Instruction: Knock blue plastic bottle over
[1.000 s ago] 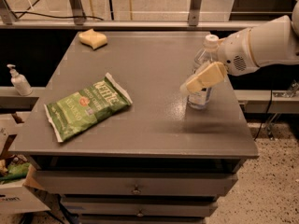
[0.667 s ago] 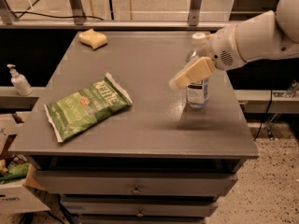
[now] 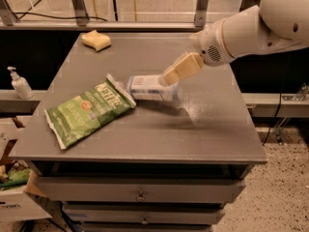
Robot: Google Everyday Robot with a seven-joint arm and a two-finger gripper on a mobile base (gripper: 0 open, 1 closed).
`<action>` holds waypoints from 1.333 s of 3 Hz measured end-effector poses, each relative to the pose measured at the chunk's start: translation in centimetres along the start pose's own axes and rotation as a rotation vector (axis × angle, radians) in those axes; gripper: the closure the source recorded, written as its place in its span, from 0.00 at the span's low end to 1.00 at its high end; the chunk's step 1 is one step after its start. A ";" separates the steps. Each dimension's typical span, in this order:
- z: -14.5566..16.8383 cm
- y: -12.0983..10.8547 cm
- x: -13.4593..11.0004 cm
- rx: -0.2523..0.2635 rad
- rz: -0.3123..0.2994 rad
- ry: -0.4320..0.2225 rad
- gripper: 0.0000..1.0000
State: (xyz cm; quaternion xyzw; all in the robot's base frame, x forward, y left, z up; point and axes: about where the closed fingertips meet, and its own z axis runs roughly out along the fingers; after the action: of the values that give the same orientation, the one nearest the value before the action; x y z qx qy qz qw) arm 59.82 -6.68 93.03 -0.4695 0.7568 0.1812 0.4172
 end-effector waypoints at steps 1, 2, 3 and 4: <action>0.1 0.1 0.3 0.000 0.001 0.005 0.00; -0.4 -0.1 1.9 -0.006 0.007 0.016 0.00; -2.1 -1.4 4.2 0.000 0.017 0.023 0.00; -4.5 -3.1 6.4 0.010 0.023 0.027 0.00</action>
Offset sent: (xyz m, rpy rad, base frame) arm -0.0098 -0.0356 -0.0278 -0.0152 0.0352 -0.0098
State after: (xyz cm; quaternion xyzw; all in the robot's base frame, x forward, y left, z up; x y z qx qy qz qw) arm 59.09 -14.81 90.87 -0.4613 0.7685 0.1759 0.4071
